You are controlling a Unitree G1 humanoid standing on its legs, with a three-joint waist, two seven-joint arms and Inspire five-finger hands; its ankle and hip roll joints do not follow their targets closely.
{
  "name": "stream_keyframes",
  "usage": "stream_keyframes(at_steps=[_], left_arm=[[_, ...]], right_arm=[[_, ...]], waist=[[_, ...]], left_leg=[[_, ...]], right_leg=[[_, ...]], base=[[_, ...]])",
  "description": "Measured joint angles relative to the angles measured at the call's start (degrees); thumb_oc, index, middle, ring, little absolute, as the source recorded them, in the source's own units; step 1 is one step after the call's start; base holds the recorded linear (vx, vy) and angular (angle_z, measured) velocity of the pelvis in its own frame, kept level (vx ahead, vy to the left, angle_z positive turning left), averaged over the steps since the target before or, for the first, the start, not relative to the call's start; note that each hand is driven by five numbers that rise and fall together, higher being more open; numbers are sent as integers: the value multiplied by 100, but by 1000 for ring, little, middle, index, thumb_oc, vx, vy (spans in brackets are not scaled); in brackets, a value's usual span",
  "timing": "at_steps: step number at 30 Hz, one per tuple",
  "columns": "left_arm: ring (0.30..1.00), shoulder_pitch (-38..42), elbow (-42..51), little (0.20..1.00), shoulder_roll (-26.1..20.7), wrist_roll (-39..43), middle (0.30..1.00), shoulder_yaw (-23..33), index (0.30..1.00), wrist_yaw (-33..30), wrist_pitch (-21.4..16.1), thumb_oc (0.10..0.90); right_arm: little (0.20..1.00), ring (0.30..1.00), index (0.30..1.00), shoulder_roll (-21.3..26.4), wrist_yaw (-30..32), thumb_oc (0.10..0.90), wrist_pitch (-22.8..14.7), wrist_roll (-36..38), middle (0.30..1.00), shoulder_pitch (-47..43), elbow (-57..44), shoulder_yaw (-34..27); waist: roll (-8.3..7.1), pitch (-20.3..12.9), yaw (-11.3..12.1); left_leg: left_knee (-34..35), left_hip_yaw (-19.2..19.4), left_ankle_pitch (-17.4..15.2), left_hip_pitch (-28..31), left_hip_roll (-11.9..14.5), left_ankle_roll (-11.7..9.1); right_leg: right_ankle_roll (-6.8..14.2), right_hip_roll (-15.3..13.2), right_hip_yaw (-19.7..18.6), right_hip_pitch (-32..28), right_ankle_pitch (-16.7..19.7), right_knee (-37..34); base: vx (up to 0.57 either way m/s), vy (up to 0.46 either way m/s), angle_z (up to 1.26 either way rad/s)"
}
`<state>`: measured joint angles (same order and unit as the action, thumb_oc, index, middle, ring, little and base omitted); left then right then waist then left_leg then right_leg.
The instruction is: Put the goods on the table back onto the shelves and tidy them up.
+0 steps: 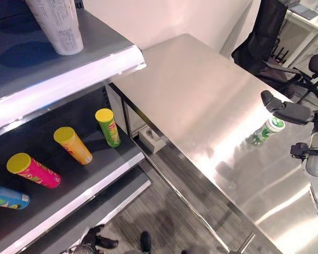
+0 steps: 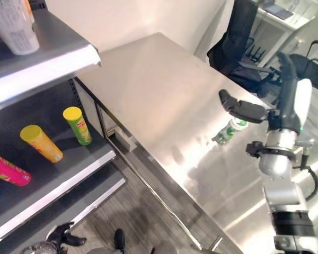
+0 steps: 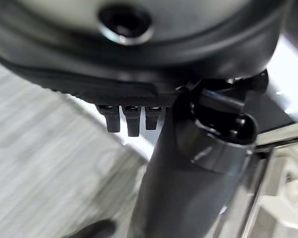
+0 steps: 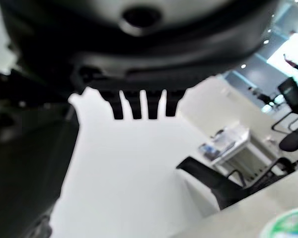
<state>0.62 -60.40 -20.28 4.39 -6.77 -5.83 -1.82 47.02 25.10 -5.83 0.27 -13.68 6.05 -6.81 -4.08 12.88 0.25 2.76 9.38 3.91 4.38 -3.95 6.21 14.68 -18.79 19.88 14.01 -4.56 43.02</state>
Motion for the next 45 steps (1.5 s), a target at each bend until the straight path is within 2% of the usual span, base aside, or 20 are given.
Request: stream_keyframes(at_steps=[1, 2, 3, 4, 5, 6, 7, 8, 13, 16, 18, 21, 22, 23, 24, 28, 30, 33, 38, 45], left_arm=[[900, -30, 20, 900, 6, -6, 900, 26, 900, 1, -38, 800], [900, -27, 99, 900, -33, -8, 900, -3, 900, 0, -25, 800], [900, -199, 298, 900, -130, -22, 900, 144, 900, -2, -15, 800], [900, -458, 300, 900, -140, -23, 900, 273, 900, 9, 37, 800], [900, -801, 253, 900, 186, -20, 900, 489, 900, 7, 88, 800], [900, -1016, 278, 900, 351, -22, 900, 424, 900, 66, 92, 800], [900, -1139, 314, 900, 471, -17, 900, 290, 900, 162, 83, 800], [900, -1182, 304, 900, 463, -13, 900, 248, 900, 166, 86, 800], [900, -905, 410, 900, 412, -231, 900, 94, 900, 282, 74, 800], [900, -536, 512, 900, 352, -226, 900, 9, 900, 274, 72, 800], [900, -459, 544, 900, 412, -219, 900, -30, 900, 280, 37, 800], [900, -408, 536, 900, 391, -222, 900, -206, 900, 258, 18, 800], [900, -347, 492, 900, 373, -230, 900, -352, 900, 261, 36, 800], [900, -405, 498, 900, 488, -236, 900, -477, 900, 293, 23, 800], [900, -314, 488, 900, 583, -242, 900, -518, 900, 293, -10, 800], [900, -146, 530, 900, 534, -277, 900, -473, 900, 294, -41, 800], [900, -213, 522, 900, 410, -276, 900, -281, 900, 284, -40, 800], [900, -298, 442, 900, 88, -274, 900, 57, 900, 266, -27, 800], [900, -674, 421, 900, -64, -272, 900, 262, 900, 264, -23, 800], [900, -995, 412, 900, 494, -235, 900, 421, 900, 284, 89, 800]], right_arm=[[900, 900, 900, 5, 2, 800, 5, -2, 900, 8, 13, -67], [900, 900, 900, 42, -9, 800, 7, 2, 900, 26, 15, -192], [900, 900, 900, 166, -286, 800, 13, 13, 900, 241, -51, -321], [900, 900, 900, 164, -491, 800, 17, 70, 900, 364, -54, -321], [900, 900, 900, 196, -640, 800, 8, 351, 900, 335, -109, -342], [900, 900, 900, 201, -731, 800, 9, 650, 900, 517, -265, -472], [900, 900, 900, 210, -768, 800, 4, 843, 900, 594, -321, -731], [900, 900, 900, 186, -886, 800, -2, 1140, 900, 621, -315, -839], [900, 900, 900, 186, -1004, 800, -103, 1229, 900, 633, -304, -843], [900, 900, 900, 197, -970, 800, -156, 1227, 900, 683, -398, -1039], [900, 900, 900, 200, -970, 800, -159, 1228, 900, 374, -404, -873], [900, 900, 900, 202, -965, 800, -172, 1228, 900, 294, -405, -706], [900, 900, 900, 202, -984, 800, -170, 1229, 900, 357, -435, -711], [900, 900, 900, 208, -999, 800, -169, 1229, 900, 400, -382, -763], [900, 900, 900, 169, -992, 800, -137, 1226, 900, 507, -395, -990], [900, 900, 900, 71, -998, 800, -33, 1223, 900, 525, -396, -1037], [900, 900, 900, 45, -998, 800, -31, 1222, 900, 542, -395, -895], [900, 900, 900, 38, -1076, 800, -25, 1215, 900, 616, -395, -732], [900, 900, 900, 39, -1251, 800, -25, 1129, 900, 623, -414, -703], [900, 900, 900, 6, -1592, 800, 65, 969, 900, 1452, -452, -820]], waist=[[5, -7, 107], [7, -46, 168], [36, -69, 222], [-50, -121, 303], [122, -304, 437], [36, -387, 350], [60, -531, 266], [266, -616, 237], [322, -623, -110], [265, -397, -81], [337, -203, 48], [373, -174, -46], [393, -158, -165], [624, -135, -366], [733, -84, -468], [326, 81, -518], [291, 70, -436], [290, 60, -338], [293, 24, 40], [214, -388, 41]], left_leg=[[-60, -55, -216, 175, -28, -331], [-41, -45, -317, 152, -56, -407], [79, -62, -438, 144, 172, -595], [68, -53, -532, 374, 238, -743], [-49, 56, -626, 540, 450, -891], [-684, 186, -810, 102, 561, -992], [-69, 299, -747, -75, 727, -990], [197, 370, -122, -118, 1099, -1028], [204, 381, -83, -85, 1152, -1089], [-1082, -92, -77, -1085, 1116, -1154], [-1268, -567, -125, -1155, 1113, -1229], [-2204, -806, -646, -1153, 1218, -1546], [-1925, -898, -842, -839, 1175, -1623], [-530, -651, -736, -105, 1222, -1380], [14, -512, -734, 244, 1185, -1271], [260, -101, -529, 338, 398, -854], [256, 110, -519, 353, 266, -749], [255, 161, -510, 355, 299, -631], [257, 261, -493, 455, 416, -704], [258, 296, -469, 428, 937, -1015]], right_leg=[[-134, -412, 176, -214, 158, -1270], [-282, -674, 196, -475, 502, -2751], [-455, -76, 20, -1097, 949, -4471], [-626, 556, -117, -1551, 1272, -4896], [-889, 893, -41, -1672, 1322, -4901], [-974, 882, -23, -1686, 1317, -4859], [-1083, 1011, -225, -1584, 1203, -4854], [-1102, 1383, -301, -1583, 1026, -4856], [-971, 1419, -281, -1613, 890, -4900], [-1203, 1308, -120, -1431, 895, -4897], [-1267, 1304, -149, -1418, 1009, -4857], [-1292, 1181, -167, -1348, 1178, -4853], [-1206, 1151, -227, -1337, 1262, -4843], [-1099, 1161, -130, -1383, 1230, -4828], [-1000, 1150, -211, -1341, 1298, -4775], [-661, 371, -388, -910, 1644, -4507], [-635, 216, -246, -778, 1964, -4493], [-457, 156, -82, -862, 1652, -4096], [-606, 406, -103, -1200, 1464, -4510], [-859, 967, -130, -1292, 1444, -4845]], base=[[224, -304, 66], [214, -292, 120], [251, -312, 110], [155, -293, 38], [69, -278, -20], [32, -170, -36], [33, -138, -46], [30, -114, -49], [-78, -79, -7], [-308, 23, 48], [-178, 146, -6], [-98, 380, -7], [-68, 585, 7], [-82, 423, 16], [-123, 513, -11], [-109, 223, -38], [-86, 116, -40], [-70, 57, -10], [-1, -83, -11], [46, -129, -10]])
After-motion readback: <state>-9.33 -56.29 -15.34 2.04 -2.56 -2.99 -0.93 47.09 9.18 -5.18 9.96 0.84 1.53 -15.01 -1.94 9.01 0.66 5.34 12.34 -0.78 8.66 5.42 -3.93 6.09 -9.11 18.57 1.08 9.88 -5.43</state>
